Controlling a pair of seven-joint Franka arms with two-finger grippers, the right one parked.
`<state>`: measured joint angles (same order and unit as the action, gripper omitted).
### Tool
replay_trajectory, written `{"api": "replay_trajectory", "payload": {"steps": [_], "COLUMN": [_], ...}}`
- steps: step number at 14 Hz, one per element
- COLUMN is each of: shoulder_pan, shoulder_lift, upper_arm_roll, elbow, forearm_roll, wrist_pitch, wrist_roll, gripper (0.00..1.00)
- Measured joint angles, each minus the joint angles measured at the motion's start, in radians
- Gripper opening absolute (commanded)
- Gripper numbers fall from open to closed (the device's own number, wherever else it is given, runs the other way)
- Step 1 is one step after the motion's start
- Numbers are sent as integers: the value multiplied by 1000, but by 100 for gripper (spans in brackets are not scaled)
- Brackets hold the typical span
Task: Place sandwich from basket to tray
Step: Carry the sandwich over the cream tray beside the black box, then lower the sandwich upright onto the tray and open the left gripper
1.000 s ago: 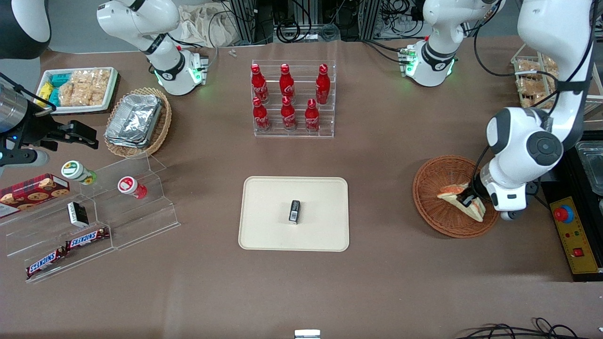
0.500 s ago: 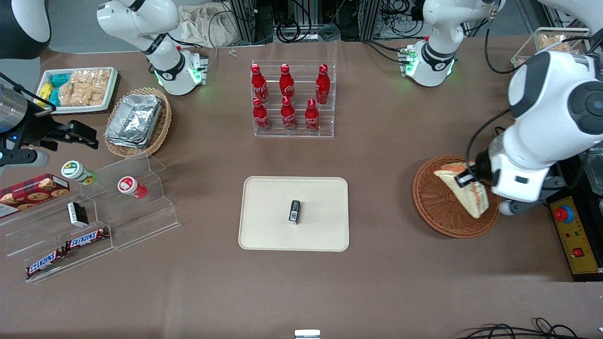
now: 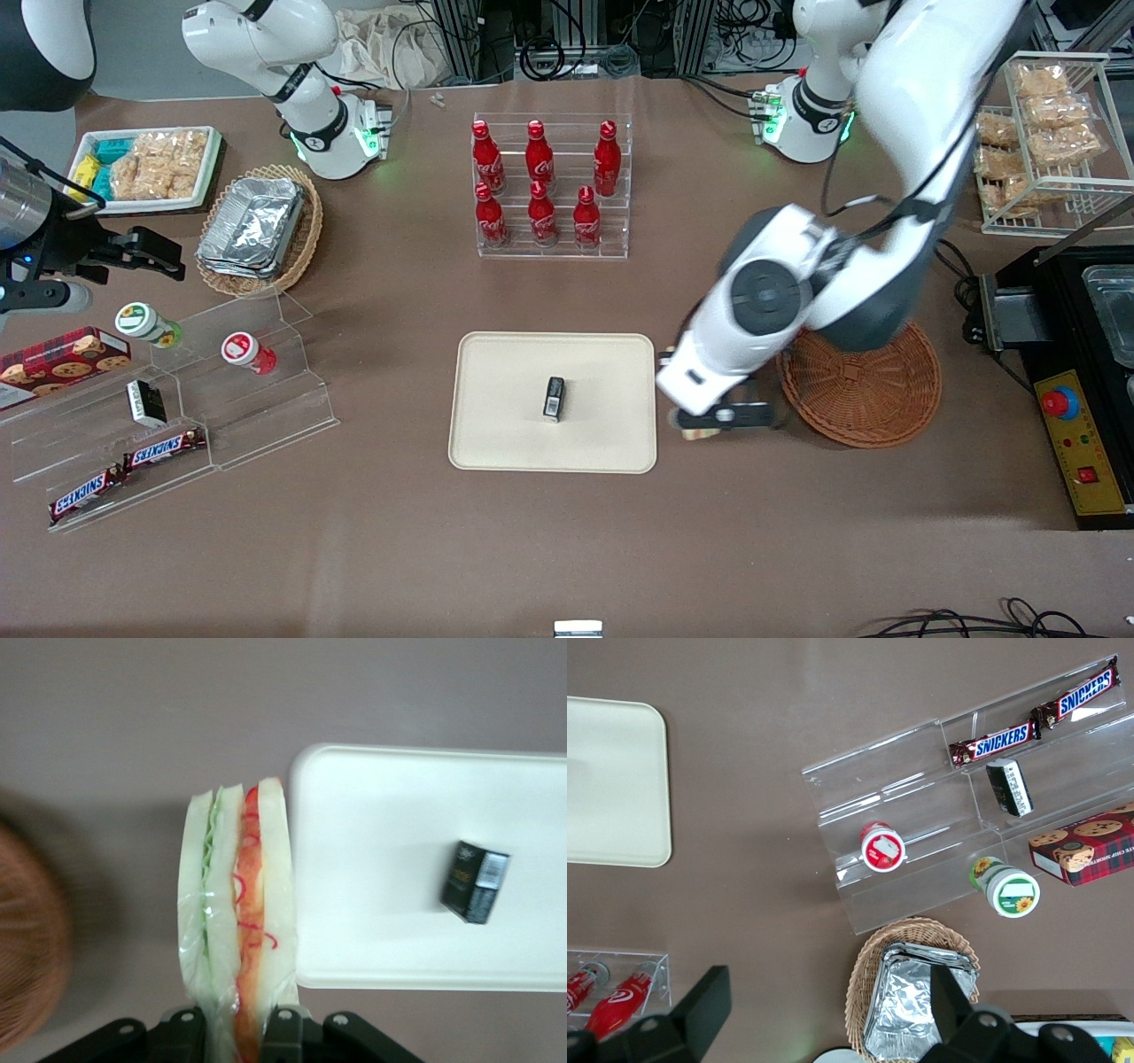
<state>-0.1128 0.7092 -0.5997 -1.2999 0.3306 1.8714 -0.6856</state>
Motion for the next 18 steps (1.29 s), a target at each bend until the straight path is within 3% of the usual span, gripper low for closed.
{"api": "replay_trajectory", "payload": {"steps": [3, 9, 10, 11, 12, 18], "shoulder_pan": [-60, -90, -91, -91, -91, -87], "shoulder_lift": [112, 203, 217, 230, 241, 228], "upper_arm_roll": [4, 8, 8, 10, 15, 28], "elbow": [9, 7, 5, 4, 4, 18], "forearm_roll": [61, 166, 175, 180, 182, 183], "wrist_pitch": [97, 205, 217, 221, 224, 216], "wrist_roll": [-1, -1, -1, -1, -1, 0], "gripper": [0, 0, 13, 36, 99, 100]}}
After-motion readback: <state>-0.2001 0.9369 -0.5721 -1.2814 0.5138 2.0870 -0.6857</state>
